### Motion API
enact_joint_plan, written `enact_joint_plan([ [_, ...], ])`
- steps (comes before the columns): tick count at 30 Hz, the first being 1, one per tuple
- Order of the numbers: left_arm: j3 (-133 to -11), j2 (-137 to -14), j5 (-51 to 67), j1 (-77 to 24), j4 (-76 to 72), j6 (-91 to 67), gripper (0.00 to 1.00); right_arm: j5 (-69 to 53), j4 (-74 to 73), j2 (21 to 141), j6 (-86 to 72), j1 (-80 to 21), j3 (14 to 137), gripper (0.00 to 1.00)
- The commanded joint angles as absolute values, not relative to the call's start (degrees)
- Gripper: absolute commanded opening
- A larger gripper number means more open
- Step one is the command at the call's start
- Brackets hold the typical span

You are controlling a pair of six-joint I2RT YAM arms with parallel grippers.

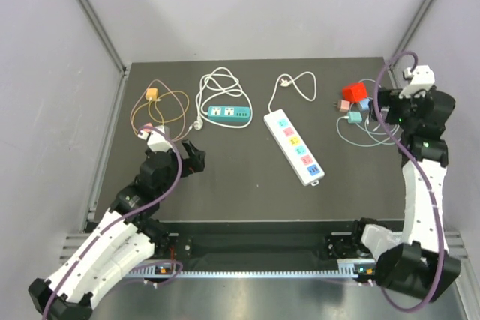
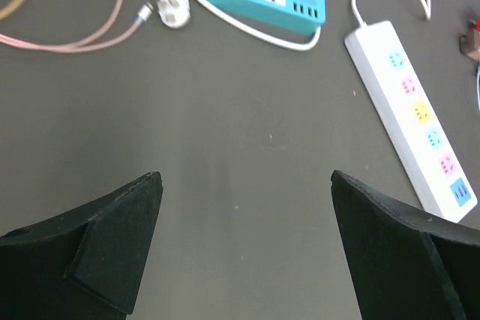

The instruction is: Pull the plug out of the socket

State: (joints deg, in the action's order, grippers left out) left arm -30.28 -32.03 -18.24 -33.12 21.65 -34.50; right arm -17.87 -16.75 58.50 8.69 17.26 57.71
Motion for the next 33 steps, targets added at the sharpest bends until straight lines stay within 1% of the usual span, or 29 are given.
enact_joint_plan([
  [1,-36.29,-33.04,-18.36,-30.94,23.11,-30.52,0.99,-17.93,-18.89,53.36,6.42,19.16,54.76,1.00],
  [4,-41.73,-35.06,-21.70,-30.94,25.13,-24.19,0.99,-14.08,-19.34,48.53,5.98,19.60,51.42,1.00],
  [5,-44.53,-35.50,-25.10,-30.94,26.35,-22.26,0.99,-11.54,-19.34,46.08,5.89,19.69,50.11,1.00],
  [8,-47.89,-36.74,-31.61,-30.94,28.92,-13.56,0.99,-7.93,-19.69,41.16,5.36,19.69,47.74,1.00],
  [12,-45.97,-35.60,-36.81,-30.94,27.43,-5.82,0.99,-4.58,-19.51,36.13,3.35,19.60,45.27,1.00],
  [20,-39.82,-29.27,-37.44,-30.85,21.89,-2.99,0.99,1.30,-16.88,31.38,0.26,19.69,40.96,1.00],
  [33,-36.30,-25.40,-37.79,-30.85,19.95,-2.29,0.99,3.95,-15.12,32.61,-0.97,19.69,38.23,1.00],
])
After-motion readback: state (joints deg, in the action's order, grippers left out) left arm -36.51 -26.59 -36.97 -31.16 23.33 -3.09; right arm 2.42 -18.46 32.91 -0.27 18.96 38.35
